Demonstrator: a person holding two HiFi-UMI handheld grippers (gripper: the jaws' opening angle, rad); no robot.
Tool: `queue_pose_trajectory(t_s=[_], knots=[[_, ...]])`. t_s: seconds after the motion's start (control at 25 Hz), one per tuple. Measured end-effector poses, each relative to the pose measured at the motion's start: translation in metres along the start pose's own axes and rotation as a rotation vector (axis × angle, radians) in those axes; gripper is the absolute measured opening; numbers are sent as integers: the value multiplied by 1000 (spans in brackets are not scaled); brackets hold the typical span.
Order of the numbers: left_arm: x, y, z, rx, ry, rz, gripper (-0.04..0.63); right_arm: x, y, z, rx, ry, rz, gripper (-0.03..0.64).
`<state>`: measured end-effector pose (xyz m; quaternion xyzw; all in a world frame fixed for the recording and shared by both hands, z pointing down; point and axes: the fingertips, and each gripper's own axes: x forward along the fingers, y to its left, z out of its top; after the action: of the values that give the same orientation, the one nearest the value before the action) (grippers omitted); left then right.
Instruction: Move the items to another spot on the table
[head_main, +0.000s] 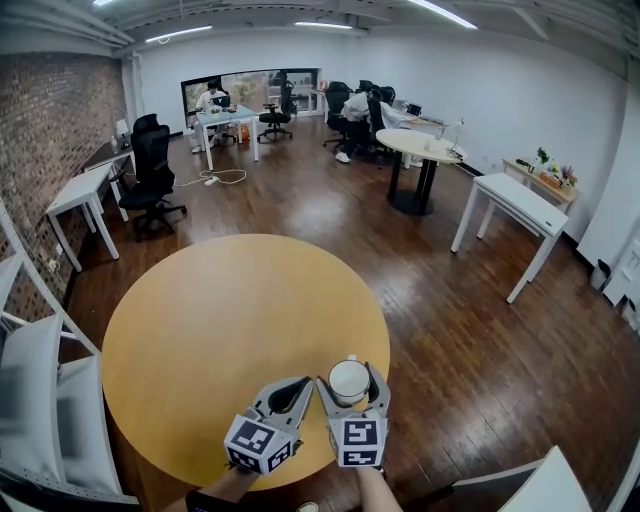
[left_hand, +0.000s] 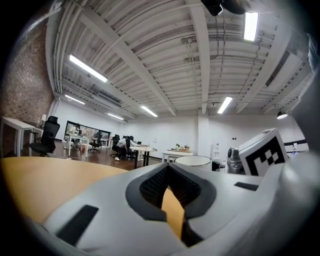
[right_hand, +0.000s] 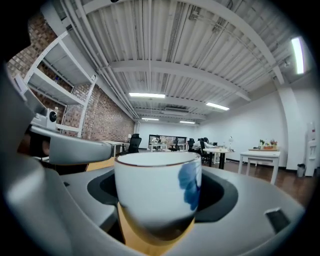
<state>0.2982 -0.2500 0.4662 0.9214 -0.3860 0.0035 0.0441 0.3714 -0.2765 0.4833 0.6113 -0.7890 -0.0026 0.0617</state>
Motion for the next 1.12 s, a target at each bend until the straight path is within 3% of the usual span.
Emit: queue_pose_trajectory(t_s=[0.52,0.92,1.12], knots=[[48,-6,-58,-4,85,7,3,29,-42,-110,76,128,28,402],[63,-5,-75,7,131,-4,3,45,-51,-155,124,187,7,402],[64,2,-79,16,131,6,3,51,-47,-157,132,165,14,403]])
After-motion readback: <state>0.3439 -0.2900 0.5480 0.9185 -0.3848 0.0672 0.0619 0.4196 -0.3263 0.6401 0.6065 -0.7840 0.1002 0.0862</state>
